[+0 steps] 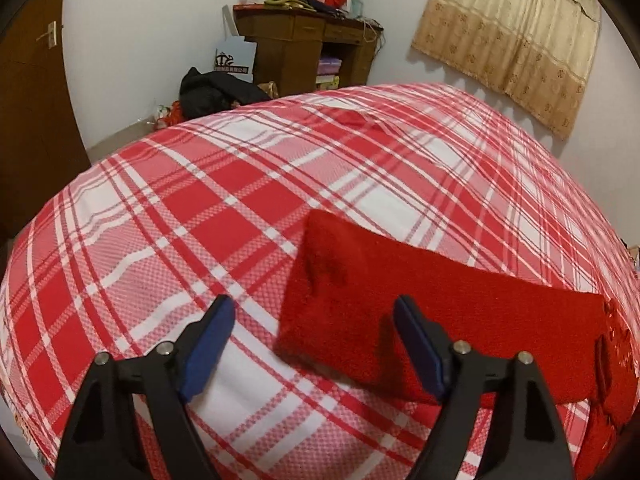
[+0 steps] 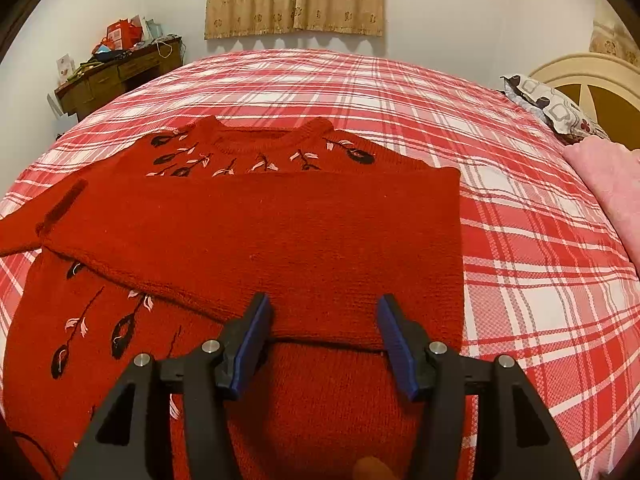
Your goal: Fold small clothes
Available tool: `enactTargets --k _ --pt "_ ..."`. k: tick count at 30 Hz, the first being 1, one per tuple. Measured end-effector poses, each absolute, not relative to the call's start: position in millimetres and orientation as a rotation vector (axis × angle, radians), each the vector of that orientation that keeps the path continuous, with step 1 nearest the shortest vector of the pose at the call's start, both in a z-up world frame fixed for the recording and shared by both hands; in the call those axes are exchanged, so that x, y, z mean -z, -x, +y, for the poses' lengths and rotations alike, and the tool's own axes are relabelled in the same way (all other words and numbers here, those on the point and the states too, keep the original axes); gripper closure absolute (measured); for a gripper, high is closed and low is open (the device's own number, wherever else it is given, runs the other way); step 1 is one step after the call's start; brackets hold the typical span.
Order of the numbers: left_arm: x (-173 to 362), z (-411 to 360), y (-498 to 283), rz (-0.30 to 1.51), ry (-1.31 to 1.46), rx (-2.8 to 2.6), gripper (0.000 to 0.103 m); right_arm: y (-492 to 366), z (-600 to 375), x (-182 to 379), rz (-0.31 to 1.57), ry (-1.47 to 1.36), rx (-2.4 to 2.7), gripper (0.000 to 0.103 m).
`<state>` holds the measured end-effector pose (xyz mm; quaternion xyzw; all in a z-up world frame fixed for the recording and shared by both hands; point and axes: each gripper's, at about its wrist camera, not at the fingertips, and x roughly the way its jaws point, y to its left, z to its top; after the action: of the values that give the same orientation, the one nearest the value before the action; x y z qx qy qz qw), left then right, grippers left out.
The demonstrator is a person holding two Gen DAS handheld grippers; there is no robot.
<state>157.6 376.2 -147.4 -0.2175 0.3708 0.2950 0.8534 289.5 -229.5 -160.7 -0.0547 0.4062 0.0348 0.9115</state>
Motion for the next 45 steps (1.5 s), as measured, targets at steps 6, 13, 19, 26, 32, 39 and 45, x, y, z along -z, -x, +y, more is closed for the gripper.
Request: enactTargets --k 6,13,19,26,32,39,45 --pt "148 366 -168 0.782 0.430 -0.565 0.047 -289 -229 161 0.832 0.113 -0.065 0.044" --pt "148 364 -170 0.789 0.468 -0.487 0.086 -288 -230 161 0.831 0.111 -0.065 0.044" --pt "142 365 -164 0.764 0.498 -0.467 0.089 -288 -230 162 0.832 0.106 -0.061 0.043" --pt "112 346 -169 0.719 0.484 -0.391 0.090 -280 -230 150 0.825 0.102 -0.084 0.043" --pt "73 328 -175 0.658 0.480 -0.313 0.090 -259 -228 128 0.815 0.100 -0.142 0.042" --pt "37 298 -189 0.617 0.476 -0.236 0.090 -227 -245 87 0.727 0.037 -0.162 0.041" --pt "10 270 -204 0.575 0.453 -0.175 0.090 -201 -251 70 0.706 0.029 -0.194 0.037"
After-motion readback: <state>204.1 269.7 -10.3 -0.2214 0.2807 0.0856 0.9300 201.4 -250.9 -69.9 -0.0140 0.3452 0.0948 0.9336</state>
